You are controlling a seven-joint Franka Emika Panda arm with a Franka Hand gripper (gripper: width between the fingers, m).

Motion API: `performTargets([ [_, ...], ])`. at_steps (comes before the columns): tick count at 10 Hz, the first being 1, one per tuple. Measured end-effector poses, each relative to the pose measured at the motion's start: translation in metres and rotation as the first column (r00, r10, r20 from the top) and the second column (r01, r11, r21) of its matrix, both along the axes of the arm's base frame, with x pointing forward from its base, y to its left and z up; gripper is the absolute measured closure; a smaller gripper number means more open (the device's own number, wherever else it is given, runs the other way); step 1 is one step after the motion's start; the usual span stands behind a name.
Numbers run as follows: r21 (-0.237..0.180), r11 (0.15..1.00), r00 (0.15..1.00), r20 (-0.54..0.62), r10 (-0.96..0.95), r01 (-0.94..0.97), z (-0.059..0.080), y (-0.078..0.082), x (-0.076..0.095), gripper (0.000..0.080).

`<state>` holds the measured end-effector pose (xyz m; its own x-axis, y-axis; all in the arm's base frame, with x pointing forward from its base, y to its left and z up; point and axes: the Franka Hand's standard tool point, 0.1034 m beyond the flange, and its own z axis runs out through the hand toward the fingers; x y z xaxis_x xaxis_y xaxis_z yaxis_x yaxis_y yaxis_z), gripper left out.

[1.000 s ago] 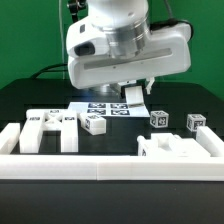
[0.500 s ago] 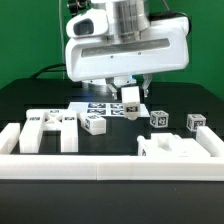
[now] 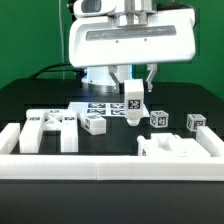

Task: Assemble chair

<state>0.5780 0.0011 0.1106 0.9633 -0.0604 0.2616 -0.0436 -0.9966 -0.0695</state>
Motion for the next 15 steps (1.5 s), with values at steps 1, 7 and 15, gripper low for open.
performTargets([
  [1, -0.026, 1.000, 0.997, 0.082, -0.001, 0.004, 0.003, -0.002, 0.004, 0.0509],
  [7, -0.011, 0.999, 0.993, 0.114, 0.032, -0.031, 0.014, 0.028, 0.019, 0.0509],
  [15, -0.031, 0.996, 0.980, 0.178, 0.094, -0.089, 0.008, 0.054, 0.031, 0.0509],
])
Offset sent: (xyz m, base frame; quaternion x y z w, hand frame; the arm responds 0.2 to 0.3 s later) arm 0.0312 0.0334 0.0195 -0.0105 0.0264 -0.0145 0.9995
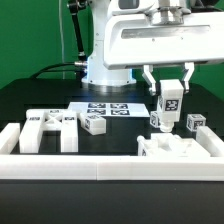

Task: Assemble chair

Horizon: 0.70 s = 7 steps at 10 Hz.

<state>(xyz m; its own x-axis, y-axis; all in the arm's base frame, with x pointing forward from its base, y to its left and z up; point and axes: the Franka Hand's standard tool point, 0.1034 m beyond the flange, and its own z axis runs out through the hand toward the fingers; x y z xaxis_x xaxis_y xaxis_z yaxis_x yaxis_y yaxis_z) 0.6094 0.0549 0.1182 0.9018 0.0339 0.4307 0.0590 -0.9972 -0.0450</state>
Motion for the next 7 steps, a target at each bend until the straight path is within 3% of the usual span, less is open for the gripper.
performTargets([
  [1, -0.002, 1.000, 1.000, 0.008, 0.000, 0.000, -0.001, 0.001, 0.000, 0.0509],
  [3, -0.031, 0.999, 0.982, 0.187, -0.002, 0.008, -0.001, 0.007, 0.005, 0.0509],
  [4, -0.029, 1.000, 0.983, 0.182, 0.006, 0.000, -0.010, 0.015, 0.002, 0.0509],
  [5, -0.020, 1.000, 0.988, 0.154, 0.019, -0.016, -0.010, 0.024, 0.004, 0.0509],
  [7, -0.021, 1.000, 0.987, 0.157, 0.021, -0.018, -0.010, 0.024, 0.006, 0.0509],
])
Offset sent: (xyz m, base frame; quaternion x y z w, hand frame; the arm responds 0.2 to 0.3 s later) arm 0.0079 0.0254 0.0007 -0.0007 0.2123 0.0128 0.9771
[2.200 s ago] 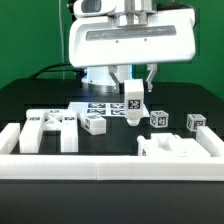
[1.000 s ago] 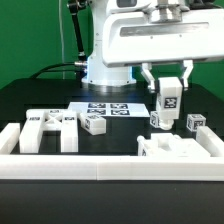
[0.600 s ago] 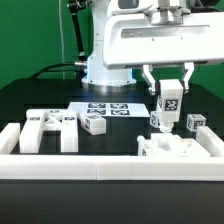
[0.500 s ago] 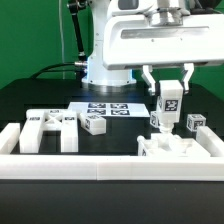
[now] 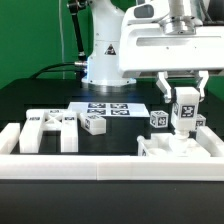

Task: Assemble chair

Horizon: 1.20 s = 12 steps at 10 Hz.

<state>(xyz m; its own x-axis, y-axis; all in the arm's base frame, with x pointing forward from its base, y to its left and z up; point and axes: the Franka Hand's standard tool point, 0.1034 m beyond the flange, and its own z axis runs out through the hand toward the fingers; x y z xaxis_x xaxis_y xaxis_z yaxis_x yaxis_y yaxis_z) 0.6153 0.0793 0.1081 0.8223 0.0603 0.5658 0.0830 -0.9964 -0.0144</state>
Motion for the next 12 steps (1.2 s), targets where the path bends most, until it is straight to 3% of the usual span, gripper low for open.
performTargets([
  [2, 0.000, 1.000, 1.000, 0.000, 0.001, -0.001, 0.000, 0.001, 0.000, 0.0509],
  [4, 0.005, 1.000, 1.000, -0.004, 0.022, -0.022, 0.000, 0.016, 0.002, 0.0509],
  [7, 0.008, 1.000, 1.000, -0.002, 0.029, -0.029, -0.006, 0.023, 0.009, 0.0509],
  [12, 0.006, 0.999, 0.999, -0.012, 0.032, -0.032, -0.014, 0.024, 0.006, 0.0509],
])
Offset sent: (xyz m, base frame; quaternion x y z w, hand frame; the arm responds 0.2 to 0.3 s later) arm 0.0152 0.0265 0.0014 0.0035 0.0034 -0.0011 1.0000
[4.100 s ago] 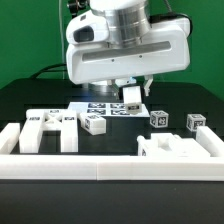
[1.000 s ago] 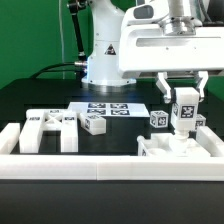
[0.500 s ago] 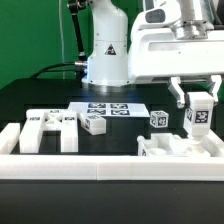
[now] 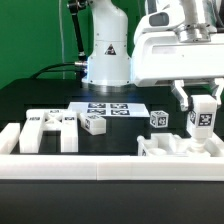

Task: Assemble chair

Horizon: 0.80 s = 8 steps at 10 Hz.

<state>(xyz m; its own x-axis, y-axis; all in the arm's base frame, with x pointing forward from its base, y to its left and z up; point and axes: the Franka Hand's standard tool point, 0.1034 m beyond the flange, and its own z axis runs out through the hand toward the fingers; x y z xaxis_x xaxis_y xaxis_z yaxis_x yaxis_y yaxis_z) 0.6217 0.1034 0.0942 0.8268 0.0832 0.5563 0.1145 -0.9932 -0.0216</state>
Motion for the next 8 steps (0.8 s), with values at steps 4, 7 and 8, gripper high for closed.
performTargets([
  [4, -0.002, 1.000, 1.000, -0.010, 0.000, 0.000, -0.007, -0.001, -0.002, 0.0509],
  [7, -0.005, 1.000, 1.000, -0.006, 0.003, -0.003, -0.014, 0.002, -0.004, 0.0509],
  [8, -0.007, 1.000, 1.000, 0.004, 0.002, -0.002, -0.014, 0.001, -0.003, 0.0509],
])
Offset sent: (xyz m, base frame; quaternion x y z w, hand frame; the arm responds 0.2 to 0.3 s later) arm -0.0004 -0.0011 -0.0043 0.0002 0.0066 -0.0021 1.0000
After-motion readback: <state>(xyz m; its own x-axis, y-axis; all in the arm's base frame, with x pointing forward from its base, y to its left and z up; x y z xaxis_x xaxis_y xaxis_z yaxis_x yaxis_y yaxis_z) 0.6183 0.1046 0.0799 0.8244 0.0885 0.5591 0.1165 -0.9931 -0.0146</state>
